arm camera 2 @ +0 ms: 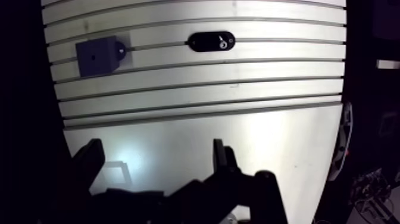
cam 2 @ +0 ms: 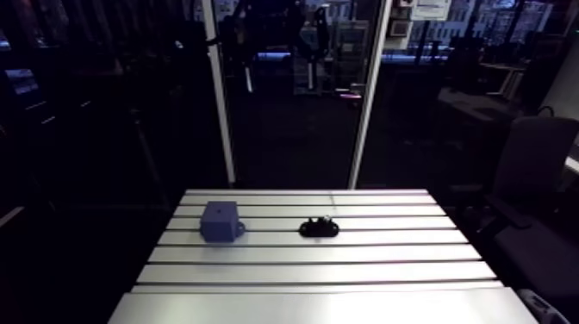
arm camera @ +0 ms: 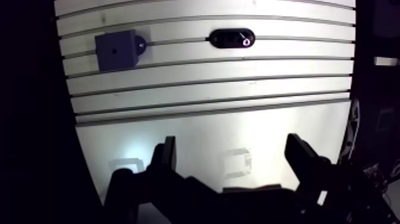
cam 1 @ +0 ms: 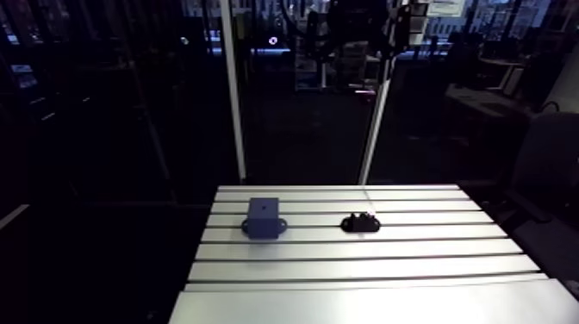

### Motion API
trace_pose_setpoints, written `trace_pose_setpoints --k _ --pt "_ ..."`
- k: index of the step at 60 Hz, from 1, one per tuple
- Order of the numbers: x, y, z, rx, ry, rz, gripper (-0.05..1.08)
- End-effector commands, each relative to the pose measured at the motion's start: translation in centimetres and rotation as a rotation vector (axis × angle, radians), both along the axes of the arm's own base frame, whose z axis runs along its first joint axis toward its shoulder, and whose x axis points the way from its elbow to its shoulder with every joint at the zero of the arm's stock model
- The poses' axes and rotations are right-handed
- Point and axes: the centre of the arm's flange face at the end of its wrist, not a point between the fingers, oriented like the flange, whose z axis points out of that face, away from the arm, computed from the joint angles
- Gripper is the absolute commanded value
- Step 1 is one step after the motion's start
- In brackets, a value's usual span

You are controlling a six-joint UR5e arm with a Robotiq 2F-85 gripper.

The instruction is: Pick up the M10 bolt and insert it into the hole until fully seated.

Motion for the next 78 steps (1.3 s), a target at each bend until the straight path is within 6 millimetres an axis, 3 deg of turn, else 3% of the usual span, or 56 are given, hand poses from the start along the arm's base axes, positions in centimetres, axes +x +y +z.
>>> trace_pose_setpoints --k 1,52,69,78 --pt "-1.6 -0.1 0.7 -0.003 0.017 0.014 0.0" --pt "-1.5 -0.4 0.8 0.0 0.02 0.076 0.0" --pt "-1.9 0.3 -1.0 0.002 0.034 0.093 0.01" --pt "-2.3 2.0 -2.2 0.003 0.04 0.12 0.01"
